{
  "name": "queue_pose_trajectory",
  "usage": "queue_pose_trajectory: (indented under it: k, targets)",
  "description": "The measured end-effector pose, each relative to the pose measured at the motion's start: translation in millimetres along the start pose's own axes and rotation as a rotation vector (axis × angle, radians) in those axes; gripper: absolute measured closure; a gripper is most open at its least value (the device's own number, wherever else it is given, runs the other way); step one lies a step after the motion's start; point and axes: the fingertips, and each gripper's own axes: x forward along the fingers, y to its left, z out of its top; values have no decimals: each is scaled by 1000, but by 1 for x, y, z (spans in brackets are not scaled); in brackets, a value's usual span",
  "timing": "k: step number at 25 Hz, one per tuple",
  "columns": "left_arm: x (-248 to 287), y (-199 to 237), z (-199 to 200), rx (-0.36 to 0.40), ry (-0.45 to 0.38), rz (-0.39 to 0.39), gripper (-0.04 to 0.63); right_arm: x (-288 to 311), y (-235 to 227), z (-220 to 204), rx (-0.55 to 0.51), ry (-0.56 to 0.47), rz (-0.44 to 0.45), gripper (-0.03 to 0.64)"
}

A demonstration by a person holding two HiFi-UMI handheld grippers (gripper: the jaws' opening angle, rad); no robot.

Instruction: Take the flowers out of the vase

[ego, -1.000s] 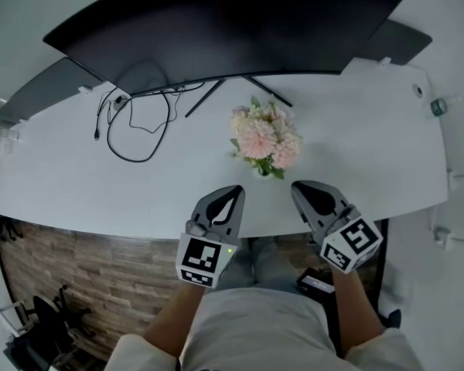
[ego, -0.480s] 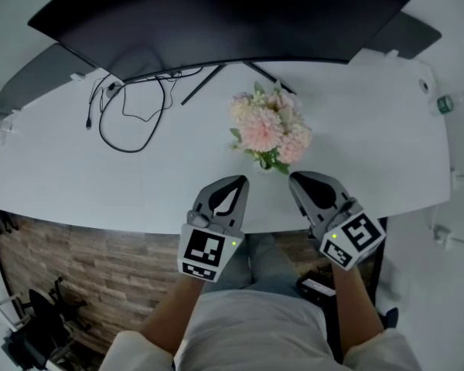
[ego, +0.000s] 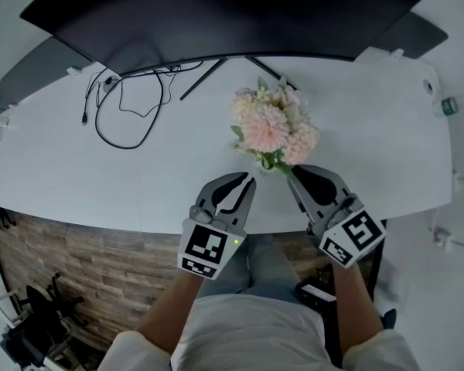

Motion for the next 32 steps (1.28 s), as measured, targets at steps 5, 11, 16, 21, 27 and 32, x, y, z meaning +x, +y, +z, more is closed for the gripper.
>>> queue_pose_trajectory:
  k: [5, 11, 16, 21, 27, 32]
  targets:
    - [8, -4, -9, 20, 32, -35, 494, 4, -1, -3, -2, 4, 5, 511]
    - [20, -5, -16, 45, 60, -55, 419, 13, -2, -4, -3, 7, 16, 472]
    - [32, -5, -19, 60, 70, -64, 382, 23, -5, -3, -3, 9, 25, 451]
    - [43, -5, -20, 77, 79, -72, 368, 34, -5, -2, -4, 12, 43, 434]
    - [57, -8, -21, 101, 89, -90, 353, 44, -5, -4, 6, 17, 62, 425]
    - [66, -7, -23, 109, 95, -103, 345, 53, -7, -7, 11, 22, 65, 419]
